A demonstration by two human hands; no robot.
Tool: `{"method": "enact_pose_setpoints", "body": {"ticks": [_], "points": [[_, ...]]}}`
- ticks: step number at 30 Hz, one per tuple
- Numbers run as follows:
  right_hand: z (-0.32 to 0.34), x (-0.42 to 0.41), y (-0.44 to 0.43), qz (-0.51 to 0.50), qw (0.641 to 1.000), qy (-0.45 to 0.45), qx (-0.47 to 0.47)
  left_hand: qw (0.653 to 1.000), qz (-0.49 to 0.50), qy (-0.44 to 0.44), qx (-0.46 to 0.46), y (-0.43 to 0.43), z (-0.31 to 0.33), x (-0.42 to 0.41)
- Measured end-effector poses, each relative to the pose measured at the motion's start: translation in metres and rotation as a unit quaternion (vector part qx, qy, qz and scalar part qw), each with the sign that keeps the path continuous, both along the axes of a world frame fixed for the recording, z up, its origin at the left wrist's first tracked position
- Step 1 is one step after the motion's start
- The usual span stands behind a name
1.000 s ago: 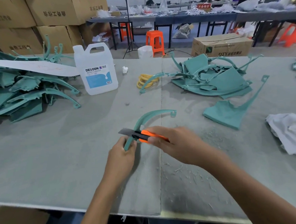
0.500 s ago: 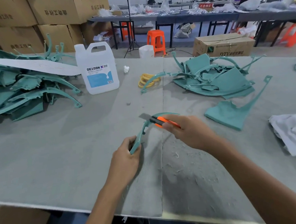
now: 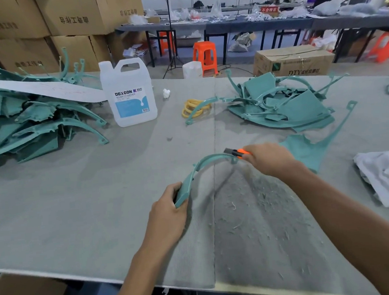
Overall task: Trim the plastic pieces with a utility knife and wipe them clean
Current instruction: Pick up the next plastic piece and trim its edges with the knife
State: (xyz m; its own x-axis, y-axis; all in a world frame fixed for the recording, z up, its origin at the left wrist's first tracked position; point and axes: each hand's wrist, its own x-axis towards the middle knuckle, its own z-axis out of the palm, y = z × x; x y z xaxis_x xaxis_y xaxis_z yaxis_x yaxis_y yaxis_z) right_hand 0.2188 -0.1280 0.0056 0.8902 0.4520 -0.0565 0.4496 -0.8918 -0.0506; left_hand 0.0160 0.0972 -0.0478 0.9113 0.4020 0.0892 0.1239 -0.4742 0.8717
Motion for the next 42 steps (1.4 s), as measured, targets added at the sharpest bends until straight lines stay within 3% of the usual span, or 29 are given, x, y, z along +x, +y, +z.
{"method": "enact_pose_setpoints", "body": {"ticks": [3, 6, 9, 11, 15, 17, 20, 23, 25, 29, 31, 33, 38, 40, 42], "points": [[0.0, -0.015, 0.003, 0.03, 0.993, -0.029, 0.11, 1.0, 0.004, -0.001, 0.0, 0.001, 0.0, 0.001], [0.008, -0.054, 0.017, 0.093, 0.962, 0.001, 0.256, 1.0, 0.017, 0.002, -0.003, 0.003, -0.002, 0.003], [-0.004, -0.089, 0.03, 0.158, 0.944, 0.046, 0.286, 0.999, 0.04, -0.001, -0.022, 0.007, -0.003, 0.006], [-0.02, -0.08, 0.035, 0.123, 0.945, 0.032, 0.302, 0.999, 0.042, -0.004, -0.023, 0.009, -0.003, 0.007], [-0.043, -0.028, 0.018, -0.076, 0.973, -0.015, 0.216, 1.0, 0.017, 0.009, 0.001, 0.006, -0.002, 0.005], [-0.041, -0.02, 0.014, -0.117, 0.969, -0.022, 0.215, 1.0, 0.014, 0.009, 0.003, 0.005, -0.002, 0.003], [-0.026, -0.041, 0.032, -0.045, 0.957, -0.021, 0.285, 1.0, 0.02, 0.012, 0.006, 0.007, -0.003, 0.004], [-0.017, -0.072, 0.05, 0.058, 0.956, 0.007, 0.286, 0.999, 0.032, 0.004, 0.0, 0.009, -0.004, 0.007], [-0.017, -0.067, 0.047, 0.04, 0.966, -0.01, 0.256, 1.0, 0.03, 0.007, 0.001, 0.008, -0.004, 0.007], [-0.022, -0.021, 0.018, -0.116, 0.987, 0.002, 0.115, 0.999, 0.012, 0.018, 0.023, 0.001, -0.004, 0.003], [-0.022, -0.009, 0.007, -0.147, 0.986, 0.01, 0.074, 0.999, 0.01, 0.021, 0.026, 0.001, -0.005, 0.002], [-0.016, -0.01, 0.003, -0.142, 0.986, 0.015, 0.091, 0.999, 0.013, 0.027, 0.029, 0.002, -0.006, 0.003], [-0.002, -0.047, 0.021, -0.039, 0.967, 0.044, 0.249, 0.999, 0.033, 0.034, 0.023, -0.001, -0.008, 0.005], [-0.002, -0.055, 0.03, -0.009, 0.968, 0.06, 0.245, 0.999, 0.034, 0.034, 0.02, -0.001, -0.007, 0.004], [-0.004, -0.044, 0.025, -0.041, 0.977, 0.067, 0.2, 0.999, 0.03, 0.036, 0.024, 0.0, -0.006, 0.004]]}}
